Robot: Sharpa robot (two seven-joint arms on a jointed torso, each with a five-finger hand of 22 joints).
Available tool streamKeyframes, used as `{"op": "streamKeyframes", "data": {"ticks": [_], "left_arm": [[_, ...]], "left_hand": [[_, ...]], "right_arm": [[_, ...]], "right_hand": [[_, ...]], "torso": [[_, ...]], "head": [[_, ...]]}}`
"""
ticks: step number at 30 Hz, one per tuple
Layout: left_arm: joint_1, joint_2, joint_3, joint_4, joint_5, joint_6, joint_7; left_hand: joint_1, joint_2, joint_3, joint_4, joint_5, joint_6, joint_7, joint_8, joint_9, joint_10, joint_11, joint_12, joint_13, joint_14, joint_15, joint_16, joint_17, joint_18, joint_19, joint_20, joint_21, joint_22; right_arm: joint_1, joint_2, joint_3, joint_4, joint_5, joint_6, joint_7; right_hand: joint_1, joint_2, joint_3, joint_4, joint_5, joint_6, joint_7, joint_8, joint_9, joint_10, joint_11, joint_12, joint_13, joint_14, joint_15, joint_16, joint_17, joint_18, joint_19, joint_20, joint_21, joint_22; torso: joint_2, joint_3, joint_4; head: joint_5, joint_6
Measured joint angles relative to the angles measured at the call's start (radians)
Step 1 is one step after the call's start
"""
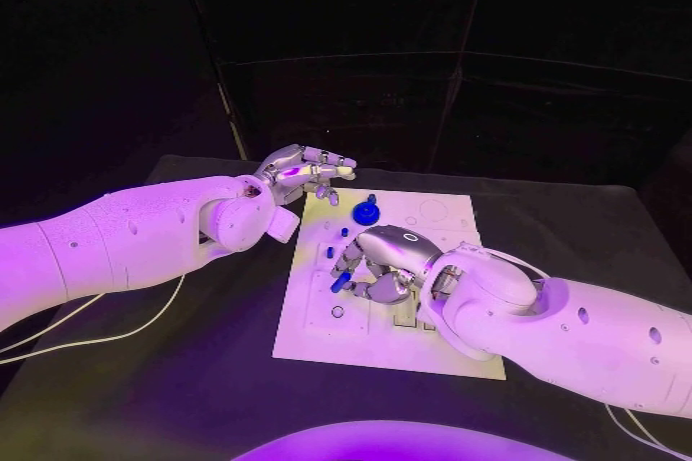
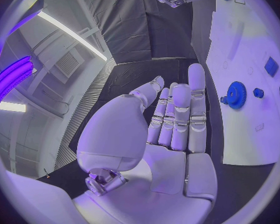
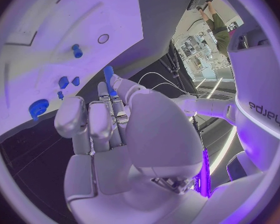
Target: Assemble the parts on the task board
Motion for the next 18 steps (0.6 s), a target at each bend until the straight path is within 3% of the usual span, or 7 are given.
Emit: {"op": "streamKeyframes", "data": {"ticks": [6,7,9,15,18], "left_arm": [[0.000,0.000,0.000,0.000,0.000,0.000,0.000],[0.000,0.001,0.000,0.000,0.000,0.000,0.000],[0.000,0.001,0.000,0.000,0.000,0.000,0.000],[0.000,0.003,0.000,-0.001,0.000,0.001,0.000],[0.000,0.004,0.000,-0.001,0.000,0.001,0.000]], "left_hand": [[0.000,0.000,0.000,0.000,0.000,0.000,0.000,0.000,0.000,0.000,0.000,0.000,0.000,0.000,0.000,0.000,0.000,0.000,0.000,0.000,0.000,0.000],[0.000,0.000,0.000,0.000,0.000,0.000,0.000,0.000,0.000,0.000,0.000,0.000,0.000,0.000,0.000,0.000,0.000,0.000,0.000,0.000,0.000,0.000],[0.000,0.000,0.000,0.000,0.000,0.000,0.000,0.000,0.000,0.000,0.000,0.000,0.000,0.000,0.000,0.000,0.000,0.000,0.000,0.000,0.000,0.000],[0.000,0.000,0.000,0.000,0.000,0.000,0.000,0.000,0.000,0.000,0.000,0.000,0.000,0.000,0.000,0.000,0.000,0.000,0.000,0.000,0.000,0.000],[0.000,0.000,0.000,0.000,0.000,0.000,0.000,0.000,0.000,0.000,0.000,0.000,0.000,0.000,0.000,0.000,0.000,0.000,0.000,0.000,0.000,0.000]], "right_arm": [[-0.020,0.024,-0.007,-0.027,-0.023,0.019,0.002],[-0.022,0.027,-0.008,-0.030,-0.029,0.023,0.001],[-0.026,0.032,-0.009,-0.038,-0.044,0.033,-0.004],[-0.029,0.038,-0.012,-0.048,-0.077,0.057,-0.018],[-0.030,0.042,-0.018,-0.048,-0.089,0.069,-0.023]], "right_hand": [[-0.005,-0.005,0.000,0.000,0.000,0.000,0.000,-0.001,0.000,0.000,0.000,-0.001,0.000,0.000,0.000,0.000,0.000,0.000,0.000,0.000,0.000,0.000],[-0.008,-0.008,0.000,0.000,0.000,0.000,0.000,-0.001,0.000,0.009,-0.009,-0.002,0.000,0.000,0.000,0.000,0.000,0.000,0.000,0.000,0.000,0.000],[-0.011,-0.005,0.000,0.000,0.000,0.000,0.000,-0.001,0.000,0.009,-0.009,-0.002,0.000,0.000,0.000,0.000,0.000,0.000,0.000,0.000,0.000,0.000],[-0.016,-0.005,0.003,0.003,0.000,0.000,0.000,-0.001,0.000,0.013,-0.013,-0.002,-0.001,0.000,0.000,0.000,0.000,0.000,-0.004,0.004,0.000,0.000],[-0.016,-0.005,0.003,0.003,0.000,0.000,0.000,-0.002,0.000,0.013,-0.013,-0.005,0.000,0.000,0.000,0.000,0.000,0.000,-0.004,0.004,0.000,0.000]], "torso": [[0.000,0.0005,-0.0005],[0.000,0.0005,-0.0009],[0.000,0.0009,-0.0016],[0.000,0.0011,-0.0019],[0.000,0.0011,-0.0019]], "head": [[0.009,-0.003],[0.010,-0.004],[0.011,-0.005],[0.012,-0.007],[0.012,-0.008]]}}
